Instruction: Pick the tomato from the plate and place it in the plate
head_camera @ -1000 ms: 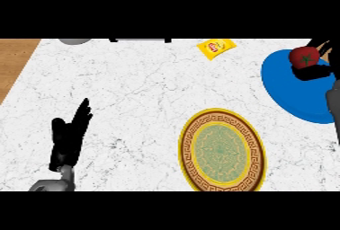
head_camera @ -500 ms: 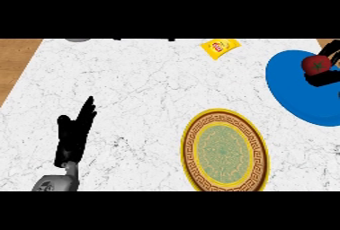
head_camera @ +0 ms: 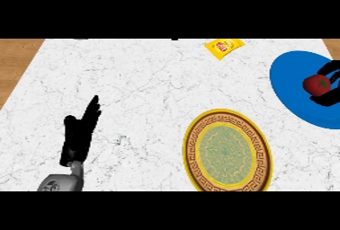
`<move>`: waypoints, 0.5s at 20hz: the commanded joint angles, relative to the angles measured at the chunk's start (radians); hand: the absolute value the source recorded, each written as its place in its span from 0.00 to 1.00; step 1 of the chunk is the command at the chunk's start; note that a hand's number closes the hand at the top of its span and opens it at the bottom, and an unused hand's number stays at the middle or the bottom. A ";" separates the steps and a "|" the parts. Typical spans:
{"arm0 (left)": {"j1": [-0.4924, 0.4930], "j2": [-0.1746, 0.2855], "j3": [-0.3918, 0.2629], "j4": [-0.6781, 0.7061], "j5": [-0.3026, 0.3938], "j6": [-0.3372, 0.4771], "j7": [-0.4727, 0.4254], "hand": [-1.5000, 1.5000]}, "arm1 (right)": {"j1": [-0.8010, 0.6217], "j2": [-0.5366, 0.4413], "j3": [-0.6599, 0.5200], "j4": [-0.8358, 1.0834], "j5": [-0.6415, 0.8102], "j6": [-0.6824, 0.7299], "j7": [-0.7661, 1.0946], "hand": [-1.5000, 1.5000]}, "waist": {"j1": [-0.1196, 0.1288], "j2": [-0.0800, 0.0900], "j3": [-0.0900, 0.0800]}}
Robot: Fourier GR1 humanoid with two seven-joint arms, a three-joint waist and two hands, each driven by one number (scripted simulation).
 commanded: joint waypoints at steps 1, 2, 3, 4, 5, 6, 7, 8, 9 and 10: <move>0.022 0.007 0.009 -0.020 0.001 0.000 -0.006 0.50 | 0.038 -0.023 0.016 0.062 0.015 0.072 -0.054 0.00 | -0.003 -0.003 0.000; -0.020 0.050 0.064 0.041 0.039 -0.040 -0.038 0.50 | 0.038 -0.026 0.005 0.055 0.000 0.092 -0.126 0.00 | -0.004 0.002 0.000; 0.037 0.018 0.022 0.011 0.022 -0.028 -0.034 0.50 | 0.016 -0.040 0.001 0.053 -0.004 0.113 -0.135 0.00 | 0.000 -0.002 0.000; -0.027 0.000 0.016 0.037 0.006 -0.006 -0.002 0.50 | 0.022 -0.033 -0.010 0.048 -0.018 0.105 -0.174 0.00 | -0.008 0.000 0.001; -0.033 0.040 0.054 0.082 0.023 -0.036 -0.046 0.50 | 0.028 -0.003 -0.030 0.043 -0.040 0.083 -0.208 0.00 | -0.006 0.004 0.001; -0.022 0.003 0.028 0.054 0.012 -0.008 -0.029 0.50 | 0.004 -0.046 -0.067 0.034 -0.080 0.138 -0.247 0.00 | -0.011 -0.001 0.001; 0.009 -0.001 0.003 -0.032 -0.009 0.015 0.035 0.50 | 0.026 -0.019 -0.088 0.022 -0.106 0.114 -0.290 0.00 | -0.014 -0.011 0.001; 0.021 0.022 0.023 -0.021 0.022 -0.026 -0.001 0.50 | 0.015 -0.036 -0.118 0.023 -0.137 0.133 -0.322 0.00 | -0.003 -0.005 0.002; 0.037 -0.005 0.009 0.011 0.000 0.002 -0.034 0.50 | 0.013 -0.014 -0.176 0.017 -0.201 0.147 -0.365 0.00 | -0.021 -0.010 0.002; -0.008 0.001 0.030 0.033 0.013 0.000 -0.009 0.50 | 0.020 -0.020 -0.217 0.016 -0.244 0.165 -0.406 0.00 | -0.036 -0.008 0.002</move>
